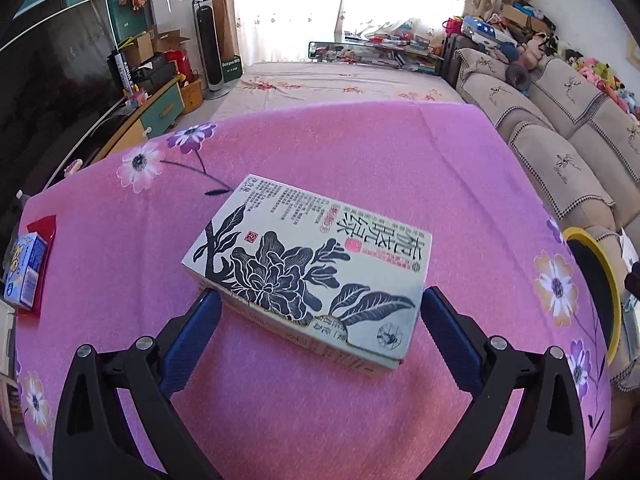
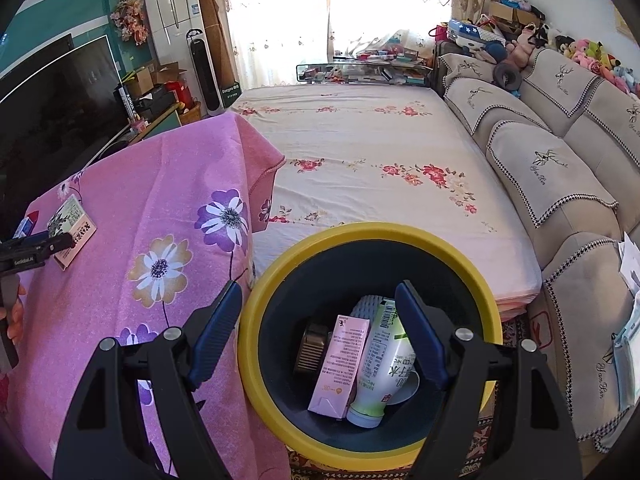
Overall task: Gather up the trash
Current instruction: 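Reach the left gripper to the black-flower tea carton and close on it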
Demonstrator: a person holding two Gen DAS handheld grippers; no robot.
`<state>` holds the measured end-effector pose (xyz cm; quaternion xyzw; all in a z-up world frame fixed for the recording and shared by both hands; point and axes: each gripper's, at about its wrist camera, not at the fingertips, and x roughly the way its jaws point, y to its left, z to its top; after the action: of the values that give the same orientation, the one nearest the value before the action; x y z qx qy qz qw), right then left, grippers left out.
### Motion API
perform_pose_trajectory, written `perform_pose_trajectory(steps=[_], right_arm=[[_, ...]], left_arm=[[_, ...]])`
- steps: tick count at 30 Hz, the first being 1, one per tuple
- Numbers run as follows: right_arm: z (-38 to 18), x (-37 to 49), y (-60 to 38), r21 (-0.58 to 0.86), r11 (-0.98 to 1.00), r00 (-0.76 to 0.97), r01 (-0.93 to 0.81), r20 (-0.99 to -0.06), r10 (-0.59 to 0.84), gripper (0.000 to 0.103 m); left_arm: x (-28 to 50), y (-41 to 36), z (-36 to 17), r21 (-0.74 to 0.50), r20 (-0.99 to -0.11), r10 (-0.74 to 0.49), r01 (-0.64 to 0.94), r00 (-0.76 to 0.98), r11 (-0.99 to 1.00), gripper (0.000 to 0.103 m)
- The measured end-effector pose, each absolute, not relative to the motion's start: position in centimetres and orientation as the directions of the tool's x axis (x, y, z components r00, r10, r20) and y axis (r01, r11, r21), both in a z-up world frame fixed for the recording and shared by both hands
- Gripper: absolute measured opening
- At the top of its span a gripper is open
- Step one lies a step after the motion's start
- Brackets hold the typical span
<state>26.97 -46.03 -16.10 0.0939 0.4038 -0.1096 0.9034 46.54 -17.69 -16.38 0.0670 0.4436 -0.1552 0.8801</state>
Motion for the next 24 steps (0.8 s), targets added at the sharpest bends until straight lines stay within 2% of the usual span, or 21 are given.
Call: perform_pose_trajectory(steps=[4,6,9,13,17,21,24], right_arm=[[-15.9,26.5,-45.7,0.076,0.964,0.655,0.254,-0.747,-0.113,0.074],[-15.8,26.3,-45.9,0.078,0.964,0.658,0.253,-0.745,-0.112,0.074],[-15.7,26.5,-46.3,0.097,0.961,0.665,0.259,-0.739,-0.105,0.074],[-15.7,26.8,-46.3,0.114,0.960,0.667,0.256,-0.740,-0.090,0.074],[-15.2,26.8,-45.8,0.114,0.966,0.677,0.231,-0.732,-0.075,0.074],[-14.9,27.0,-45.9,0.133,0.968,0.689,0.214,-0.723,-0.053,0.074],[-14.6,26.9,-46.1,0.153,0.966,0.698,0.207,-0.716,-0.036,0.074]], left_arm=[[48.5,-17.1,-15.9,-0.087,-0.810,-0.294,0.392,0.507,0.916,0.098],[48.9,-16.4,-15.3,-0.141,-0.820,-0.308,0.351,0.483,0.926,0.098],[49.7,-16.7,-14.8,-0.137,-0.857,-0.226,0.218,0.464,0.966,0.098],[51.3,-18.8,-15.3,-0.050,-0.901,-0.054,0.020,0.430,0.999,0.098],[53.0,-19.3,-15.5,-0.036,-0.922,0.046,-0.202,0.385,0.979,0.098],[53.6,-19.9,-16.1,-0.079,-0.950,0.036,-0.348,0.311,0.934,0.098],[53.4,-20.8,-17.4,-0.049,-0.958,0.070,-0.400,0.278,0.915,0.098]])
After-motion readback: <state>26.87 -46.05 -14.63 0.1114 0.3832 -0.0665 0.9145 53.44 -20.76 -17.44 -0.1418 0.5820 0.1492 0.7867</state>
